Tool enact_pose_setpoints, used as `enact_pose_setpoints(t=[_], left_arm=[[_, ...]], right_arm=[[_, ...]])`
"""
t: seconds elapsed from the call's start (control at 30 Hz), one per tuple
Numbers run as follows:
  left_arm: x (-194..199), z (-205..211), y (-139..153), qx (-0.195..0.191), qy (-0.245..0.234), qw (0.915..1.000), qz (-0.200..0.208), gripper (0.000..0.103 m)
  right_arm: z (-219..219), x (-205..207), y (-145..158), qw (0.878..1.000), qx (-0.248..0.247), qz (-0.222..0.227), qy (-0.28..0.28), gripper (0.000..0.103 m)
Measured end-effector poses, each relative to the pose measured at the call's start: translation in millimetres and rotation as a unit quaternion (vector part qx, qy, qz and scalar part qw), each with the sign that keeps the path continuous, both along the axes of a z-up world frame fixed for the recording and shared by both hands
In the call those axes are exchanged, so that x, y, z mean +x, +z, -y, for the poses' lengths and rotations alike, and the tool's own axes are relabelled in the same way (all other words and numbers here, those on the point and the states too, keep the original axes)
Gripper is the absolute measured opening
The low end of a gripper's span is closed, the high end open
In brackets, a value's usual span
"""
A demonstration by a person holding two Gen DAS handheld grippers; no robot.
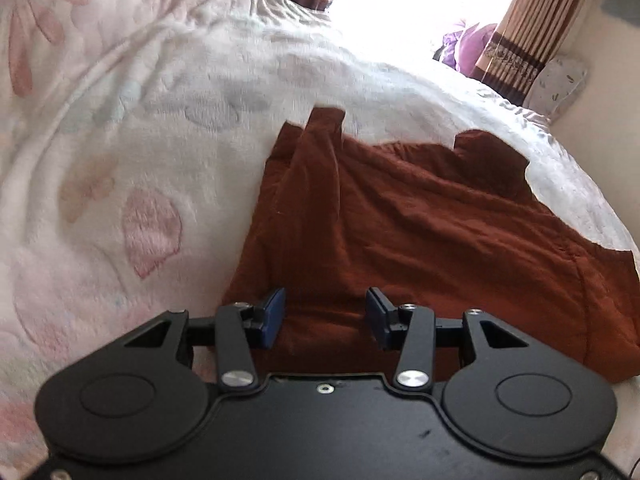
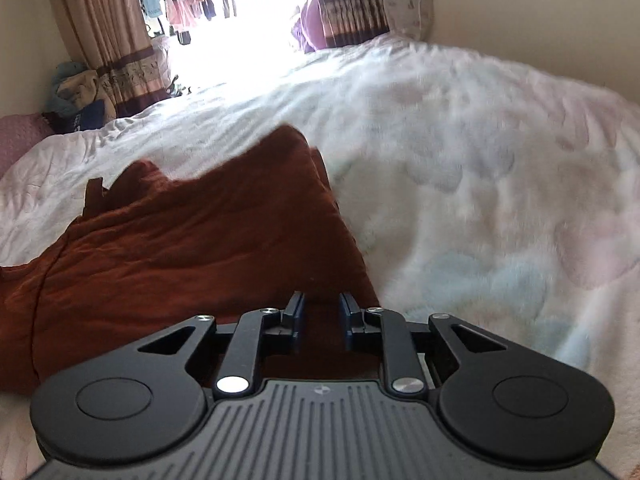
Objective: Fold large clothes
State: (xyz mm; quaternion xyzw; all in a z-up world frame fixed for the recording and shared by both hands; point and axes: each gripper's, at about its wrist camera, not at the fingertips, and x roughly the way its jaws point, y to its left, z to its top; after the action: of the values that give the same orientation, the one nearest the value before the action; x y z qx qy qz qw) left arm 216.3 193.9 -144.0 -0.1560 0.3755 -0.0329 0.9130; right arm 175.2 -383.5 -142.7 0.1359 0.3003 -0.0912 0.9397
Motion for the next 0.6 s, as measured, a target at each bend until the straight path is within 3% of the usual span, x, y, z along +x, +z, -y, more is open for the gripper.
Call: enact_pose_setpoints(t=[0.17,0.27,0.33,0.47,0.6], left_arm=[[12.9,8.5,-11.3,0.024,0.0,0.9997,-0.011,0.046],[12.4,14.3,6.7,0.03,0.021,0.9993,-0.003,0.045],[5.0,28.1,27.4,0.042,0.006,0.9988,0.026,0.045],[-4.1,72.2,52.7,0.042,-0.054,0.9958,0.061,0.046],[-2.7,115.2,45.0,0.063,-0.078,0.9939,0.046,0.046]], right_arm=[[-7.9,2.0,-10.4,1.0,-0.018,-0.013,0.001,0.022],[-14.2,-0.2,3.5,0.999,-0.03,-0.008,-0.019,0.023],[-27.3,-1.2,17.3,0.999,-0.05,0.007,-0.019,0.024],[-77.4,4.3,41.0,0.997,-0.026,0.047,0.055,0.024],[-146.9,18.4,46.8,0.99,-0.019,0.052,0.132,0.024]])
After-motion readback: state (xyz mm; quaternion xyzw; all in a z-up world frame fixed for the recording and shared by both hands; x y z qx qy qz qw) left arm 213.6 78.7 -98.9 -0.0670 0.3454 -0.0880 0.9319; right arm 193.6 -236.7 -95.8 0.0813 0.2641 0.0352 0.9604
